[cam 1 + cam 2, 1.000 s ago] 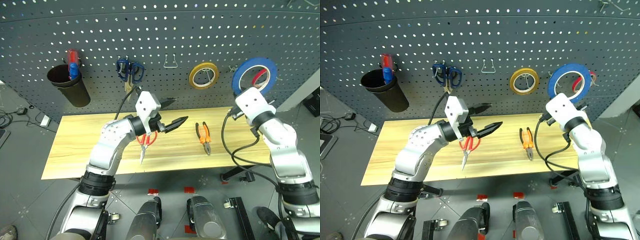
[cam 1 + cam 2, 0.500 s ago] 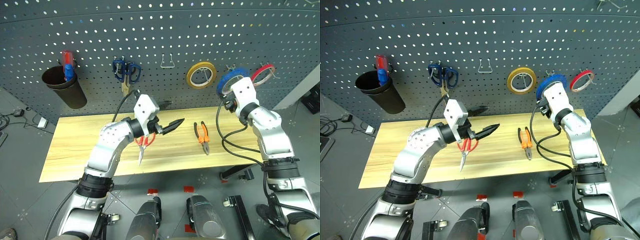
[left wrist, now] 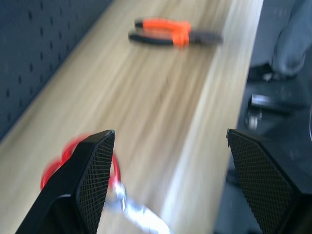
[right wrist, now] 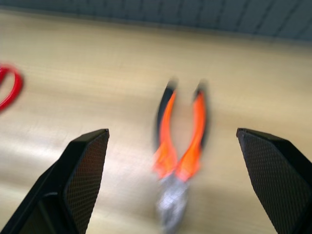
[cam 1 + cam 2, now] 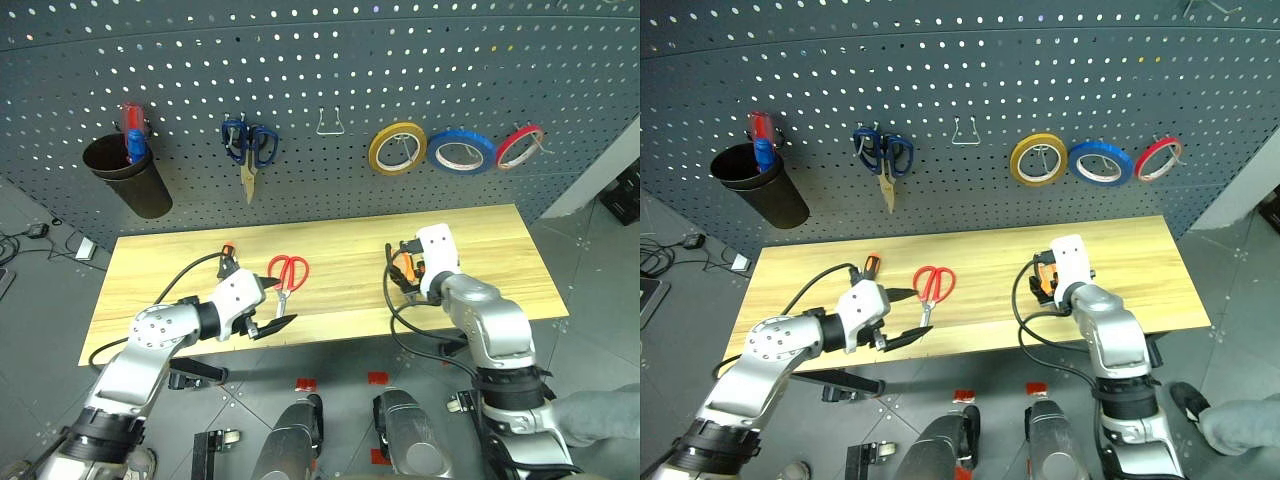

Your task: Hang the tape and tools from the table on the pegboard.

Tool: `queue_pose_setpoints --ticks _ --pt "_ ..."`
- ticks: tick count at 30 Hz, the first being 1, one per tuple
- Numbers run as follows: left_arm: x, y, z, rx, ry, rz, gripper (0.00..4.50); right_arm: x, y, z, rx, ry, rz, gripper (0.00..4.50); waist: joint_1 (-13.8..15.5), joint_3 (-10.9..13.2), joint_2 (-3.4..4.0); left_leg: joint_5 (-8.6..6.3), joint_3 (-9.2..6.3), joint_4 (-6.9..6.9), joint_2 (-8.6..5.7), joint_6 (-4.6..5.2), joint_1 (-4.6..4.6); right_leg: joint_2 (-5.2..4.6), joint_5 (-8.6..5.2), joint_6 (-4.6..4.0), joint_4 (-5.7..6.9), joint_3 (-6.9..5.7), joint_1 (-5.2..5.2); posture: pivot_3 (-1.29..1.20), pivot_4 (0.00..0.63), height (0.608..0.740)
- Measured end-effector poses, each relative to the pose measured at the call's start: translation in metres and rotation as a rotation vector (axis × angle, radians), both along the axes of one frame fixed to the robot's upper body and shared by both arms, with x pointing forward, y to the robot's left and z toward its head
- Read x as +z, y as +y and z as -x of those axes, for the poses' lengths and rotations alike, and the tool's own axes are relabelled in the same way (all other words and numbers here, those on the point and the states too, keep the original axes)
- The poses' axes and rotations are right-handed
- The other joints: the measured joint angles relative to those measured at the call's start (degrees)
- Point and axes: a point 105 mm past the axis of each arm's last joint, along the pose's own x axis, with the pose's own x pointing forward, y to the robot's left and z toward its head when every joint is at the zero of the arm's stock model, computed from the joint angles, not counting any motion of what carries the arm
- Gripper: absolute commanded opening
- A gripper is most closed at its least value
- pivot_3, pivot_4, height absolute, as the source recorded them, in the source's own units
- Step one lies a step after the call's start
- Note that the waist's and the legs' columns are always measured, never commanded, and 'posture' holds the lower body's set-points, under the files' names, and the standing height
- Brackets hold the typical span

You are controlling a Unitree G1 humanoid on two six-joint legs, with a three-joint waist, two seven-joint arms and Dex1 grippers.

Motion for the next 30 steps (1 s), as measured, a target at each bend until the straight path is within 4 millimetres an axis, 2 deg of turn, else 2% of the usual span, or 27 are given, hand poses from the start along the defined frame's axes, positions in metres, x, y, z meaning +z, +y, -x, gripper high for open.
queue_pose_setpoints --ticks 5,10,15,23,26,30 --pt "-0.004 0.005 0.005 -0.012 0.006 -0.033 3.88 -0.007 0.002 -0.017 -0.046 0.055 0.042 4.47 0.16 0.0 0.0 0.05 0.04 -0.01 0.0 0.08 0.0 -0.01 0.08 0.05 -0.14 -0.01 -0.1 -0.22 0.263 0.74" --pt "0.005 0.002 -0.001 -0.014 -0.02 -0.029 3.88 -0.027 -0.003 -0.033 -0.089 0.137 0.065 4.47 0.03 0.01 0.0 0.04 0.13 -0.12 0.01 0.09 -0.01 0.0 0.09 0.05 -0.13 0.04 0.05 -0.2 0.275 0.74" --pt "0.011 0.0 -0.005 -0.015 -0.03 -0.025 3.88 -0.043 -0.004 -0.043 -0.089 0.181 0.081 4.47 -0.19 0.02 0.01 0.04 0.22 -0.14 0.02 0.1 -0.02 0.0 0.09 0.05 -0.15 0.12 0.04 -0.19 0.286 0.74" --pt "0.018 -0.001 -0.013 -0.017 -0.053 -0.02 3.88 -0.055 0.002 -0.055 -0.067 0.212 0.101 4.47 -0.13 0.04 0.0 0.04 0.23 -0.14 0.03 0.11 -0.02 0.01 0.09 0.05 -0.15 0.11 0.05 -0.19 0.288 0.74" --pt "0.019 -0.002 -0.013 -0.017 -0.055 -0.017 3.88 -0.059 0.001 -0.059 -0.061 0.213 0.121 3.9 -0.13 0.04 0.0 0.04 0.23 -0.15 0.04 0.11 -0.02 0.01 0.09 0.05 -0.16 0.11 0.05 -0.19 0.282 0.74" --pt "0.018 -0.004 -0.014 -0.018 -0.056 -0.002 3.88 -0.058 -0.005 -0.064 -0.037 0.19 0.184 2.63 -0.14 0.04 0.0 0.04 0.24 -0.14 0.03 0.11 -0.02 0.0 0.09 0.05 -0.16 0.12 0.06 -0.2 0.271 0.74"
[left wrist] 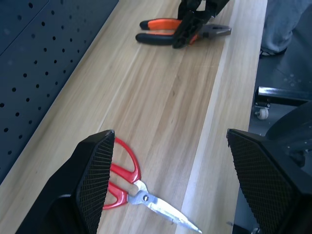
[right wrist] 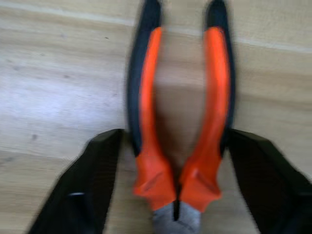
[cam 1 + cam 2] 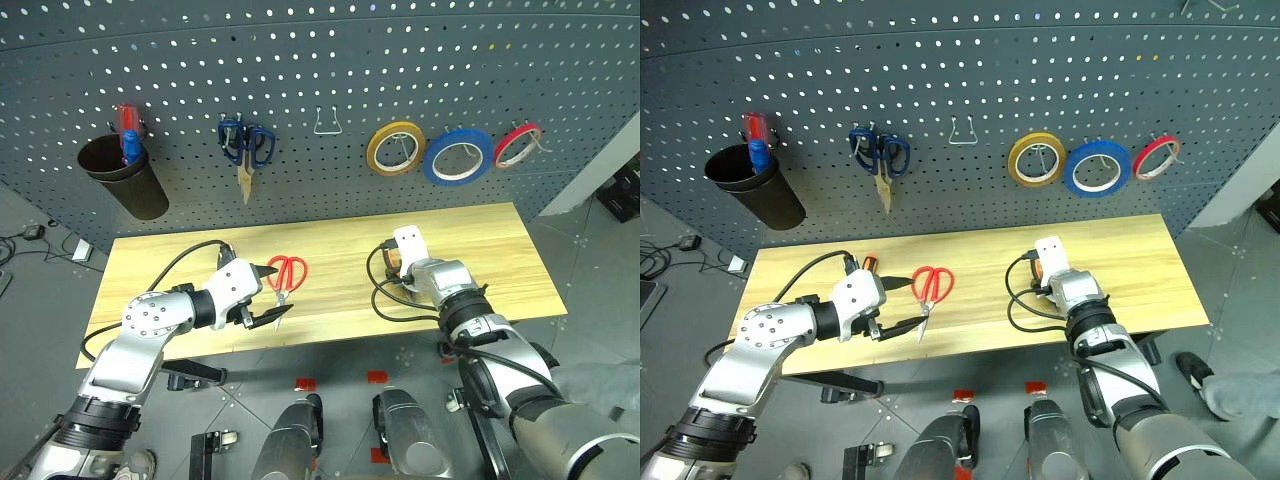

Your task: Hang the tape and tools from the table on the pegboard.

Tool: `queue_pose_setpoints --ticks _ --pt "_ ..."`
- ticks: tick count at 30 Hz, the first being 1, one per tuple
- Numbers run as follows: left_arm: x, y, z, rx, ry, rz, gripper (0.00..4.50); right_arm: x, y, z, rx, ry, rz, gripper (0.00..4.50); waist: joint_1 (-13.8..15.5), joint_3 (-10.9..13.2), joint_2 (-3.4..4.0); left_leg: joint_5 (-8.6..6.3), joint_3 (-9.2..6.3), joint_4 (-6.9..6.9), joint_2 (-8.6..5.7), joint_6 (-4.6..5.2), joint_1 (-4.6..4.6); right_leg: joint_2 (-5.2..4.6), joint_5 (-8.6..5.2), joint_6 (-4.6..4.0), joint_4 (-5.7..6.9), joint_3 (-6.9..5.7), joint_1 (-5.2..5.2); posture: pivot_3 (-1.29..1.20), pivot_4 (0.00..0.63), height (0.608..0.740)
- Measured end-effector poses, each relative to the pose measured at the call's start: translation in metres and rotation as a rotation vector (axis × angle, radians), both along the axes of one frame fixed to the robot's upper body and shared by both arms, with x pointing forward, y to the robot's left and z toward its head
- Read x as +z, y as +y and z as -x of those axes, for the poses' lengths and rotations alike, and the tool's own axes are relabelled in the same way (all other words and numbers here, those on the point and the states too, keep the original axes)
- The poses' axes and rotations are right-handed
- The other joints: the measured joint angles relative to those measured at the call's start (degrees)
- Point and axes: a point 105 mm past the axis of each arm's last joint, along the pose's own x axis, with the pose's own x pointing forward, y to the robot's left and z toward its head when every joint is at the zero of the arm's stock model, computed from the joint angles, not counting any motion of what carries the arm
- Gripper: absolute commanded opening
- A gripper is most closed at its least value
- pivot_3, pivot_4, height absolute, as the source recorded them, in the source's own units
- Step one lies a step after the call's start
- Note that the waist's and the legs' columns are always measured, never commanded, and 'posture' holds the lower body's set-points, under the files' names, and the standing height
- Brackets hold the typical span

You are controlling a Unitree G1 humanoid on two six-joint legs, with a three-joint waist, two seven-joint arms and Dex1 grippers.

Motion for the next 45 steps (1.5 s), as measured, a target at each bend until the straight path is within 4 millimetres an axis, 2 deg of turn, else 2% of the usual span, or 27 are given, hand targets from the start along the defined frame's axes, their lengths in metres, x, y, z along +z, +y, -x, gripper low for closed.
queue_pose_setpoints --ticks 7,9,12,14,16,18,21,24,26,28,30,37,41,45 --pt "0.005 0.006 -0.006 0.065 -0.014 0.083 3.88 0.002 -0.002 -0.004 0.05 -0.04 0.036 2.62 -0.08 0.0 0.0 0.0 -0.01 0.0 0.0 0.0 -0.01 0.0 0.0 0.0 0.0 -0.01 -0.02 -0.21 0.254 0.74" --pt "0.008 0.015 -0.006 0.126 -0.019 0.139 3.88 0.014 -0.003 -0.006 0.083 -0.13 0.04 2.62 -0.09 0.0 0.0 0.0 0.01 0.01 0.0 -0.01 -0.07 0.0 0.0 0.0 -0.01 0.02 -0.07 -0.21 0.251 0.74" --pt "0.008 0.031 -0.002 0.232 -0.015 0.205 3.88 0.044 -0.007 -0.001 0.102 -0.273 0.028 2.62 -0.1 0.0 0.0 0.0 -0.01 0.0 0.0 -0.01 -0.16 0.01 -0.01 0.02 -0.07 0.03 -0.16 -0.22 0.24 0.74" --pt "0.012 0.039 0.001 0.303 -0.03 0.26 3.88 0.066 0.0 0.015 0.128 -0.348 0.0 2.62 -0.04 -0.01 0.0 -0.01 -0.06 -0.01 0.03 -0.02 -0.2 0.04 -0.02 0.03 -0.1 0.01 -0.2 -0.22 0.232 0.74" --pt "0.017 0.045 0.005 0.37 -0.053 0.325 3.88 0.086 0.015 0.039 0.169 -0.413 -0.053 2.62 -0.05 -0.02 0.0 -0.02 -0.05 -0.05 0.06 -0.03 -0.19 0.07 -0.02 0.03 -0.1 0.03 -0.21 -0.22 0.228 0.74" --pt "0.023 0.046 0.007 0.401 -0.073 0.355 3.88 0.099 0.031 0.055 0.215 -0.447 -0.099 2.62 -0.09 -0.02 0.0 -0.02 -0.07 -0.06 0.06 -0.04 -0.18 0.08 -0.02 0.03 -0.07 0.03 -0.22 -0.21 0.217 0.74" --pt "0.031 0.046 0.01 0.448 -0.096 0.403 3.88 0.127 0.059 0.068 0.259 -0.563 -0.187 2.62 0.08 -0.02 0.0 0.02 -0.09 0.02 0.06 -0.09 -0.14 0.08 0.07 0.03 -0.01 0.01 -0.22 -0.2 0.209 0.74" --pt "0.037 0.047 0.01 0.513 -0.075 0.484 3.88 0.184 0.084 0.072 0.332 -0.808 -0.224 2.62 0.2 -0.04 -0.02 0.11 -0.1 0.09 0.05 -0.14 -0.12 0.1 0.23 0.1 -0.05 -0.02 -0.41 -0.19 0.21 0.74" --pt "0.042 0.047 0.009 0.538 -0.05 0.523 3.88 0.222 0.092 0.074 0.353 -0.976 -0.224 2.62 0.24 -0.11 -0.15 0.17 -0.14 0.09 0.06 -0.17 -0.11 0.12 0.3 0.09 -0.06 -0.05 -0.4 -0.17 0.215 0.74" --pt "0.049 0.046 0.009 0.547 -0.025 0.559 3.88 0.25 0.1 0.069 0.357 -1.09 -0.233 2.62 0.34 -0.17 -0.24 0.21 -0.17 0.09 0.07 -0.2 -0.09 0.16 0.33 0.05 -0.05 -0.06 -0.37 -0.17 0.219 0.74" --pt "0.056 0.044 0.008 0.529 -0.008 0.565 3.88 0.268 0.106 0.061 0.354 -1.162 -0.246 2.62 0.51 -0.19 -0.28 0.25 -0.18 0.08 0.09 -0.2 -0.08 0.19 0.36 0.02 -0.05 -0.07 -0.35 -0.16 0.228 0.74" --pt "0.078 0.044 -0.004 0.476 0.007 0.431 3.88 0.283 0.132 0.033 0.388 -1.233 -0.264 2.62 0.6 -0.11 -0.27 0.37 -0.07 -0.05 0.17 -0.39 -0.1 0.26 0.37 -0.02 -0.07 0.06 -0.26 -0.14 0.269 0.74" --pt "0.083 0.038 -0.013 0.449 0.02 0.422 3.88 0.295 0.15 0.024 0.432 -1.282 -0.27 2.62 0.45 0.14 -0.39 0.36 -0.03 -0.13 0.24 -0.38 -0.11 0.3 0.36 -0.04 -0.09 0.11 -0.28 -0.14 0.296 0.74" --pt "0.082 0.038 -0.021 0.456 0.032 0.413 3.88 0.301 0.155 0.013 0.431 -1.317 -0.264 2.62 0.45 0.28 -0.45 0.36 -0.02 -0.19 0.3 -0.39 -0.11 0.34 0.32 -0.1 -0.11 0.11 -0.29 -0.12 0.309 0.74"
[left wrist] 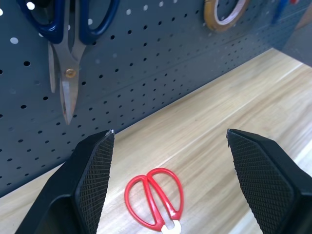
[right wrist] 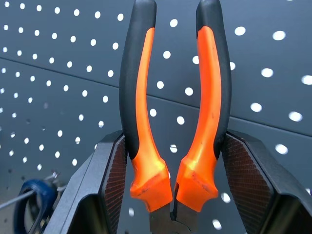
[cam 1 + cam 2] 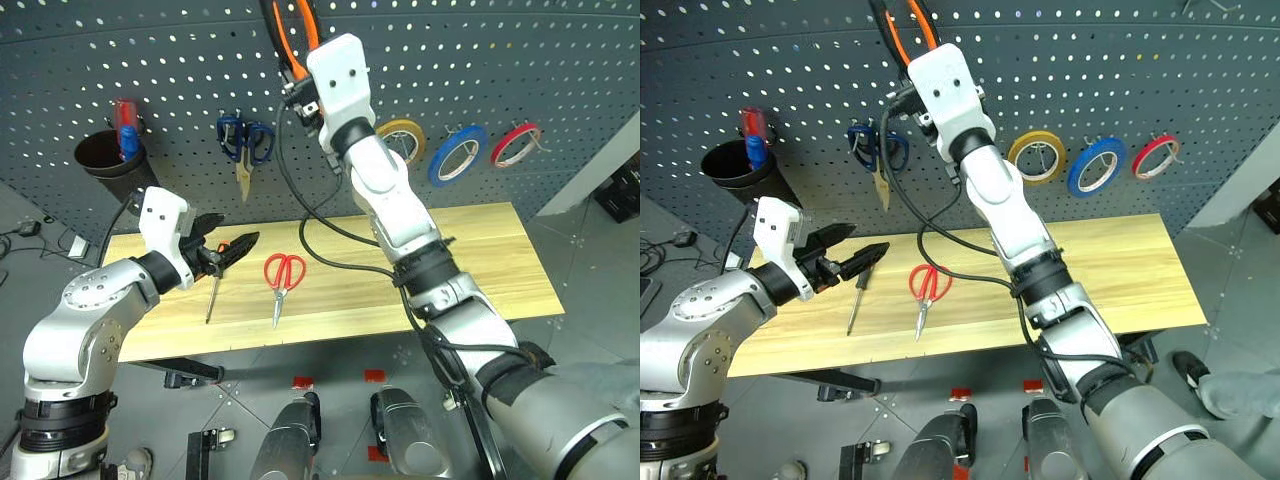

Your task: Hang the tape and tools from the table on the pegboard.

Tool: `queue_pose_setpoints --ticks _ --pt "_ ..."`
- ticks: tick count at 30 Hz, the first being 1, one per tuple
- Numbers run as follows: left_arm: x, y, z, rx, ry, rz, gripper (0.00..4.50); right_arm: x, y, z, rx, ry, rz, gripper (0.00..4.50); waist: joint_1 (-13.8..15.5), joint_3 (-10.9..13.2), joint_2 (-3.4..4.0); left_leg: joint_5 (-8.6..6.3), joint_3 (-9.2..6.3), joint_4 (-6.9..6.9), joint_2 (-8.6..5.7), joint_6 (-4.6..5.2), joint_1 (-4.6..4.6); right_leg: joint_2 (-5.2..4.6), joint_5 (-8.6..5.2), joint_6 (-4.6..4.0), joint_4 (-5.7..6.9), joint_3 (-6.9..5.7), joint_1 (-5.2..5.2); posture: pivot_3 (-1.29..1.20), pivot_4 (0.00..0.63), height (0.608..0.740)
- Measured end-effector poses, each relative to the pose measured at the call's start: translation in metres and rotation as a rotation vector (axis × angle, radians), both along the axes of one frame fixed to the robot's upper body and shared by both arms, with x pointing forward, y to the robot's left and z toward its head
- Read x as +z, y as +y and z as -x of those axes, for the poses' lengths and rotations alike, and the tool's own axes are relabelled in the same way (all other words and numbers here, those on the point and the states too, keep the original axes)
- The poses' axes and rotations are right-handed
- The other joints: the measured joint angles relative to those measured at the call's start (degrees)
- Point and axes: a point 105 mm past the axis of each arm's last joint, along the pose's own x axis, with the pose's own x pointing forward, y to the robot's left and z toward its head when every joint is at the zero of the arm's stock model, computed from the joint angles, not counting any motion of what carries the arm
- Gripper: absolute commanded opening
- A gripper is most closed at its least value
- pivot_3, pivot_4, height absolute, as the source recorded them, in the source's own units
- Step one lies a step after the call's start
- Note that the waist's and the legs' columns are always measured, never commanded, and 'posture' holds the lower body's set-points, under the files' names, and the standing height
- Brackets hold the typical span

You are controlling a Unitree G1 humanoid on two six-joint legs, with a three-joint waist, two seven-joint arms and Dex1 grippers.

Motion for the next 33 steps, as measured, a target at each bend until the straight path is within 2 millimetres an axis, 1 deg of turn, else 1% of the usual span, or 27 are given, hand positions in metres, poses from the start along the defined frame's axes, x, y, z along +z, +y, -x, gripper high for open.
queue_pose_setpoints --ticks 3,6,11,17,23,25,28,30,33 --pt "-0.001 -0.001 -0.001 -0.003 0.004 -0.006 3.88 -0.001 -0.004 -0.008 -0.023 -0.003 -0.016 2.62 0.04 0.26 -0.1 0.0 0.01 -0.02 0.01 0.0 0.0 0.0 -0.01 -0.02 -0.01 0.02 0.0 -0.1 0.316 0.74" --pt "0.003 0.0 -0.008 0.011 -0.008 -0.003 3.88 -0.002 -0.007 -0.017 -0.064 -0.015 -0.017 2.62 0.17 0.81 -0.21 0.0 0.0 -0.02 0.03 0.0 0.0 0.03 -0.01 -0.03 0.03 0.01 -0.03 -0.08 0.317 0.74" --pt "0.008 -0.006 -0.013 -0.001 -0.033 -0.003 3.88 -0.006 -0.02 -0.027 -0.139 -0.035 -0.007 2.62 1.03 1.05 -0.27 0.01 0.16 -0.05 0.2 -0.05 -0.02 0.15 -0.04 -0.08 -0.02 0.07 -0.05 -0.06 0.318 0.74" --pt "0.01 -0.006 -0.016 0.001 -0.036 0.001 3.88 -0.008 -0.022 -0.031 -0.174 -0.033 -0.007 2.62 1.58 1.2 -0.26 -0.01 0.28 -0.04 0.59 -0.2 -0.02 0.46 -0.06 -0.19 -0.02 0.07 -0.07 -0.05 0.322 0.74" --pt "0.008 -0.008 -0.016 -0.002 -0.033 0.01 3.88 -0.013 -0.024 -0.032 -0.195 -0.03 -0.01 2.62 2.01 1.22 -0.25 -0.01 0.27 -0.03 0.61 -0.21 -0.02 0.47 -0.04 -0.25 -0.01 0.06 -0.06 -0.07 0.327 0.74" --pt "0.006 -0.008 -0.016 0.0 -0.03 0.015 3.88 -0.021 -0.024 -0.031 -0.192 -0.024 -0.02 2.62 2.27 1.21 -0.26 -0.01 0.26 -0.02 0.61 -0.21 -0.01 0.47 -0.04 -0.26 -0.01 0.05 -0.04 -0.07 0.325 0.74" --pt "0.003 -0.008 -0.016 0.005 -0.024 0.016 3.88 -0.056 -0.03 -0.037 -0.213 0.071 -0.006 2.62 2.58 1.27 -0.25 -0.01 0.27 -0.02 0.61 -0.22 -0.01 0.48 -0.03 -0.27 -0.02 0.05 -0.05 -0.08 0.322 0.74" --pt "0.001 -0.008 -0.016 0.007 -0.018 0.016 3.88 -0.055 -0.032 -0.037 -0.222 0.067 -0.022 2.62 2.6 1.45 -0.25 0.0 0.29 -0.03 0.62 -0.23 -0.02 0.48 -0.03 -0.27 -0.02 0.07 -0.06 -0.08 0.32 0.74" --pt "-0.001 -0.011 -0.016 0.001 -0.015 0.016 3.88 -0.055 -0.03 -0.036 -0.218 0.069 -0.023 2.62 2.57 1.45 -0.24 0.0 0.28 -0.04 0.65 -0.24 -0.02 0.5 -0.03 -0.29 -0.03 0.05 -0.08 -0.08 0.318 0.74"
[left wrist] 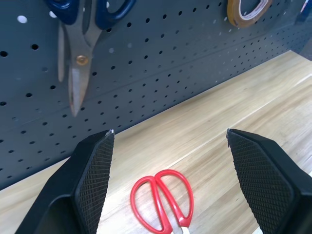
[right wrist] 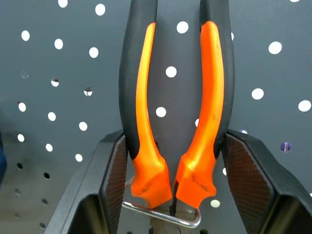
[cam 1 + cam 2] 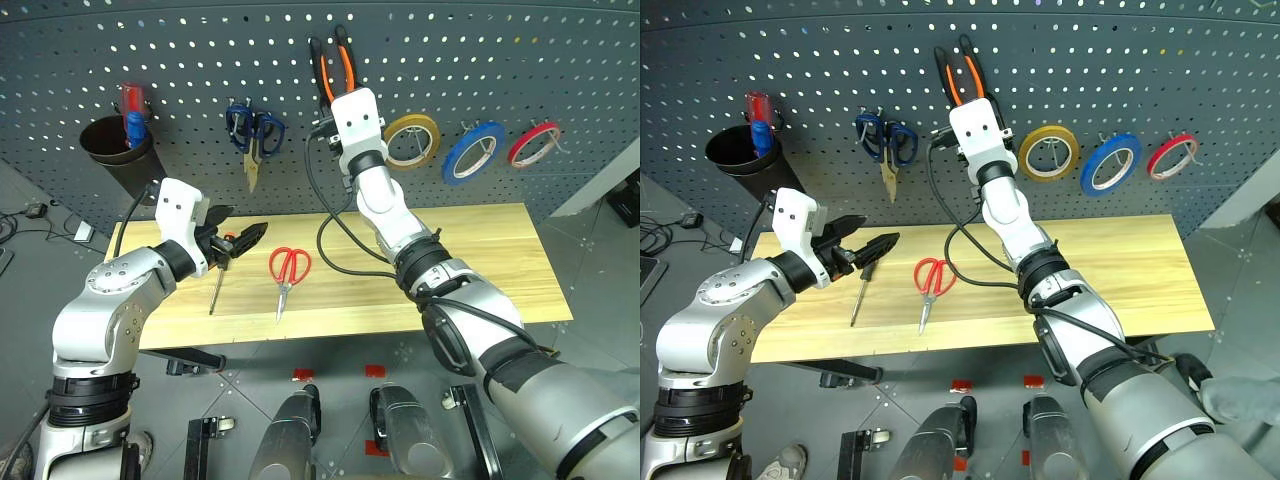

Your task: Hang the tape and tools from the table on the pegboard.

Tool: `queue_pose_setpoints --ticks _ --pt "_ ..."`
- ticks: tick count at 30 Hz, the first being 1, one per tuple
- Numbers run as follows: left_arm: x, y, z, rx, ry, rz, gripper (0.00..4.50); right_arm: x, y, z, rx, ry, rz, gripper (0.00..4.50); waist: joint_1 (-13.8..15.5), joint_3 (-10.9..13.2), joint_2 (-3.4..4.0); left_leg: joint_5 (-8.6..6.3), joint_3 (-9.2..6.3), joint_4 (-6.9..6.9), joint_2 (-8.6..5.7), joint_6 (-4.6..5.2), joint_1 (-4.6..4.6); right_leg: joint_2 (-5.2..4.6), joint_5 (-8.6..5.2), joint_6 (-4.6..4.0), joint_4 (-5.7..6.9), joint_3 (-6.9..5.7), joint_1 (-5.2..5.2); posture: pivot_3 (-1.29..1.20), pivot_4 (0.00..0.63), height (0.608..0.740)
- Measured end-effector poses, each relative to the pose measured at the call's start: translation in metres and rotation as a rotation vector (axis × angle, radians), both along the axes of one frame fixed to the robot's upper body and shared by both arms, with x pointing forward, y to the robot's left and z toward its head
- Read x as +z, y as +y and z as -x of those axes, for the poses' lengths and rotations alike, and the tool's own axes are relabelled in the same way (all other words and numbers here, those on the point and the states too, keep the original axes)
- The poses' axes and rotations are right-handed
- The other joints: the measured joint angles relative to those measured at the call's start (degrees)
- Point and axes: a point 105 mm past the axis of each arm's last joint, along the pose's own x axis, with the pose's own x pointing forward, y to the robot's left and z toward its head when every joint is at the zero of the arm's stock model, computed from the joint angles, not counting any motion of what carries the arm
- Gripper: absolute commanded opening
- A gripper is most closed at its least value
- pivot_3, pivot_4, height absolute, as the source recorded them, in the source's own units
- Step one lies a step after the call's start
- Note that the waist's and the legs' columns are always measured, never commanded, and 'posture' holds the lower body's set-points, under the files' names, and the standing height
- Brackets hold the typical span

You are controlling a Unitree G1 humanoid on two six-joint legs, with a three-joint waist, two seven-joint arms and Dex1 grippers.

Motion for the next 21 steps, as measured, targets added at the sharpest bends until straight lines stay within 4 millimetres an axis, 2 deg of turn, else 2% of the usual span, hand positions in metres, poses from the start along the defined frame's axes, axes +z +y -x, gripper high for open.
queue_pose_setpoints --ticks 7,10,12,13,16,21 --pt "-0.005 0.0 -0.002 0.012 0.007 -0.005 3.88 -0.002 0.003 -0.003 0.026 0.069 -0.03 2.62 -0.06 -0.01 -0.01 0.01 -0.01 0.03 0.02 -0.04 0.01 0.02 0.02 -0.06 0.02 -0.02 0.02 -0.09 0.304 0.74" --pt "-0.007 -0.001 -0.003 0.015 0.013 0.004 4.45 -0.006 0.002 -0.005 0.04 0.113 -0.049 3.66 -0.06 -0.02 -0.02 0.01 -0.03 0.03 0.04 -0.05 0.03 0.04 0.08 -0.14 0.03 -0.04 0.03 -0.11 0.296 0.74" --pt "-0.01 -0.001 -0.002 0.02 0.024 0.011 4.5 -0.023 0.0 -0.008 0.038 0.184 -0.052 4.33 -0.06 -0.02 -0.03 0.02 -0.05 0.02 0.04 -0.06 0.03 0.04 0.09 -0.16 0.03 -0.06 0.03 -0.12 0.293 0.74" --pt "-0.012 -0.001 -0.002 0.025 0.031 0.015 4.5 -0.034 -0.001 -0.01 0.036 0.223 -0.044 4.46 -0.05 -0.02 -0.02 0.03 -0.04 0.02 0.04 -0.07 0.02 0.04 0.09 -0.16 0.03 -0.06 0.01 -0.13 0.288 0.74" --pt "-0.02 -0.001 -0.004 0.047 0.05 0.027 4.5 -0.054 -0.005 -0.011 0.031 0.296 -0.032 4.46 -0.05 -0.02 -0.02 0.03 -0.02 0.01 0.04 -0.08 0.0 0.04 0.09 -0.16 0.01 -0.05 0.0 -0.13 0.285 0.74" --pt "-0.044 -0.002 -0.006 0.121 0.118 0.019 4.5 -0.05 -0.014 -0.001 0.062 0.274 -0.049 4.46 -0.12 -0.04 -0.04 0.03 -0.02 0.01 0.05 -0.08 0.0 0.04 0.09 -0.16 -0.02 -0.05 0.0 -0.15 0.28 0.74"
